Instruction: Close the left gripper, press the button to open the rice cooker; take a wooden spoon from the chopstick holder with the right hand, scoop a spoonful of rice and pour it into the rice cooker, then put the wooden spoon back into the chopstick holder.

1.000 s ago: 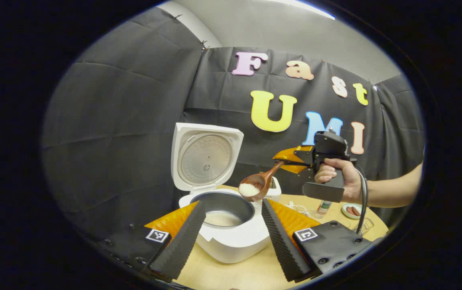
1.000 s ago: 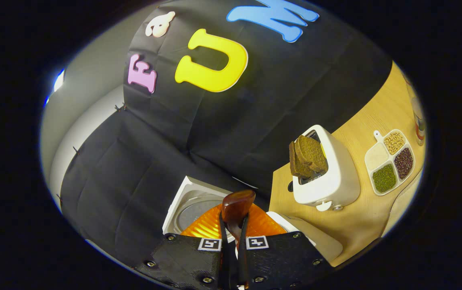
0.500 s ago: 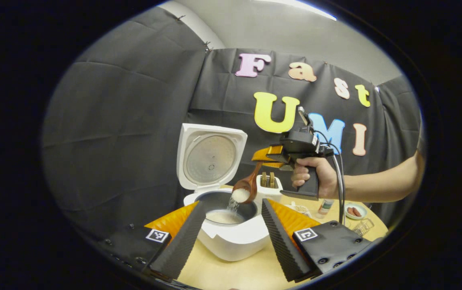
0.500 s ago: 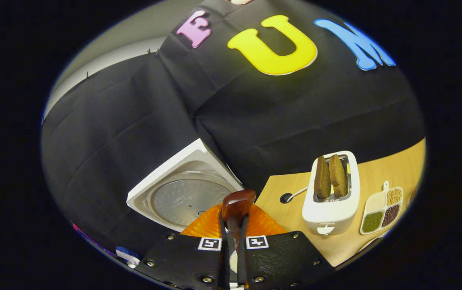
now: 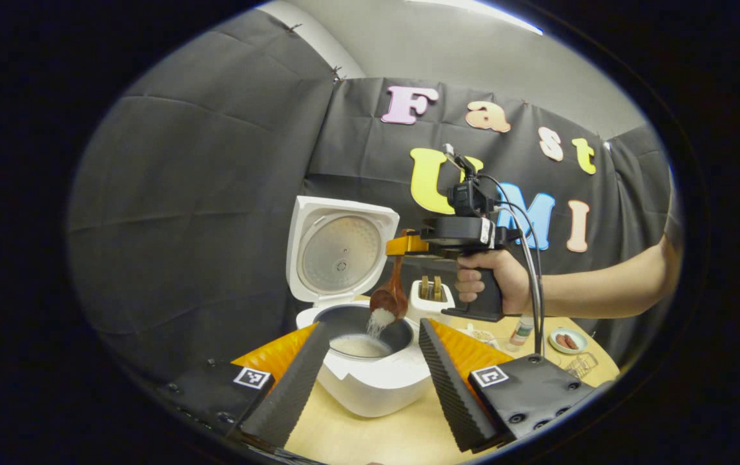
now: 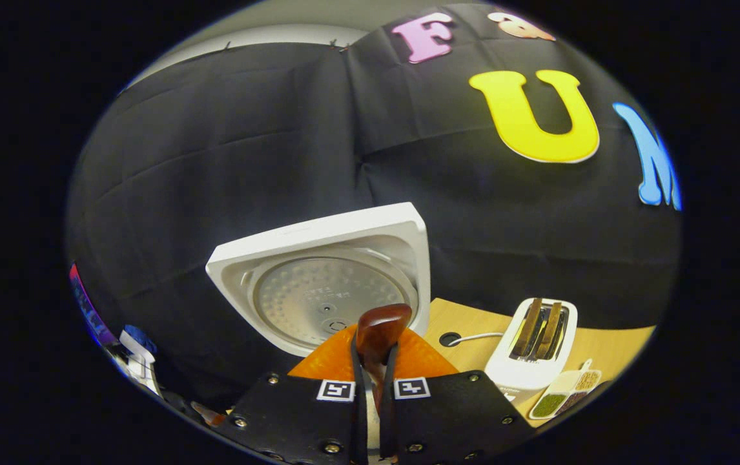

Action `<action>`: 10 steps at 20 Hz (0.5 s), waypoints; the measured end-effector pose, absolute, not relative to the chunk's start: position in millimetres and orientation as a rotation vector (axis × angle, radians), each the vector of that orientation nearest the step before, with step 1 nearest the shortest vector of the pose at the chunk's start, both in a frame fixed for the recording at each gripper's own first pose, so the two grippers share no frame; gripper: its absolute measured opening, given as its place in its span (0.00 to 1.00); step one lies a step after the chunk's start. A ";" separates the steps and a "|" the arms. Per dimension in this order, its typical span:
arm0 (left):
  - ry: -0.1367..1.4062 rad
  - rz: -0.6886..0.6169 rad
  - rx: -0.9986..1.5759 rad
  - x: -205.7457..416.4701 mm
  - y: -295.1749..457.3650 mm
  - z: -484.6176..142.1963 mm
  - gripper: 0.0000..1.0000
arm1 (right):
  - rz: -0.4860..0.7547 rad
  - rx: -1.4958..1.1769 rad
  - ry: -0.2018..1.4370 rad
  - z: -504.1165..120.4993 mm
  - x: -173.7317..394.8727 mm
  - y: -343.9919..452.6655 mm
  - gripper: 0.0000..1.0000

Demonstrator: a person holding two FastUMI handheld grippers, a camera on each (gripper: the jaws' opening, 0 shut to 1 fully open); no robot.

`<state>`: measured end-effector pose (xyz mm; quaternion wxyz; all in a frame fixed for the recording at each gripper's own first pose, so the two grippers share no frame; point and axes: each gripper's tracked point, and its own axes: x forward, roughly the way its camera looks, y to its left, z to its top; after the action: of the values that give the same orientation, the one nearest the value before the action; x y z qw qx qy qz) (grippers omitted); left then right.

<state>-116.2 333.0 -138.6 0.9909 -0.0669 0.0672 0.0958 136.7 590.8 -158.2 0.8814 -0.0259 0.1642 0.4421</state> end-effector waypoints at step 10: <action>0.131 0.192 -0.148 -116.0 326.2 -138.3 0.97 | 1.007 -0.149 0.237 -137.1 115.3 594.9 0.08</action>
<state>-116.0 326.2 -138.3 0.9905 -0.0739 0.0652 0.0958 115.3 594.9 -137.1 0.8666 -0.0710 0.1132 0.4808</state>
